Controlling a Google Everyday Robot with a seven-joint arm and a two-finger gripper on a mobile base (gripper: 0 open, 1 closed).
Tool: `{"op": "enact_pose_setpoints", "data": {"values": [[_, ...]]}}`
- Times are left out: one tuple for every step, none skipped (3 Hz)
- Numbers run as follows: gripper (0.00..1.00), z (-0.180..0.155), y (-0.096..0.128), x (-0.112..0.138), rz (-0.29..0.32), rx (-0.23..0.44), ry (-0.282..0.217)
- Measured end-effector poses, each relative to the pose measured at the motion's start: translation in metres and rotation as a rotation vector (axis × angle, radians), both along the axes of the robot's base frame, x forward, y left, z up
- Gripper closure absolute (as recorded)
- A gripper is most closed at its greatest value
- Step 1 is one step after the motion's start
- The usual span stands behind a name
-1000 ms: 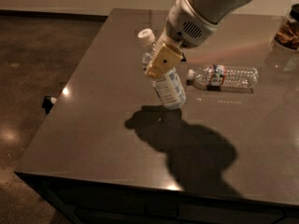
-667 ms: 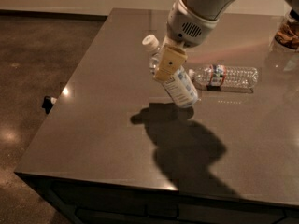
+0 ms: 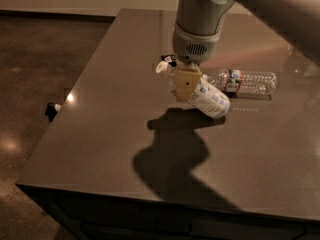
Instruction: Knock blue plastic bottle over
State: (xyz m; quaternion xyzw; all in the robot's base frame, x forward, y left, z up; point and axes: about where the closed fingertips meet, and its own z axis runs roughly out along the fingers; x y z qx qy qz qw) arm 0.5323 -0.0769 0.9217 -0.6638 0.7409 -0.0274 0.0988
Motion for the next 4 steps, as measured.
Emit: {"op": "enact_pose_setpoints", "data": {"values": [[0.86,-0.02,-0.003,-0.007,0.038,-0.114,0.013],[0.62,-0.044,0.0,-0.017,0.088,-0.194,0.052],[0.39,-0.062,0.004,-0.026,0.125,-0.231,0.09],[0.16,-0.072,0.009,-0.031,0.148,-0.244,0.117]]}}
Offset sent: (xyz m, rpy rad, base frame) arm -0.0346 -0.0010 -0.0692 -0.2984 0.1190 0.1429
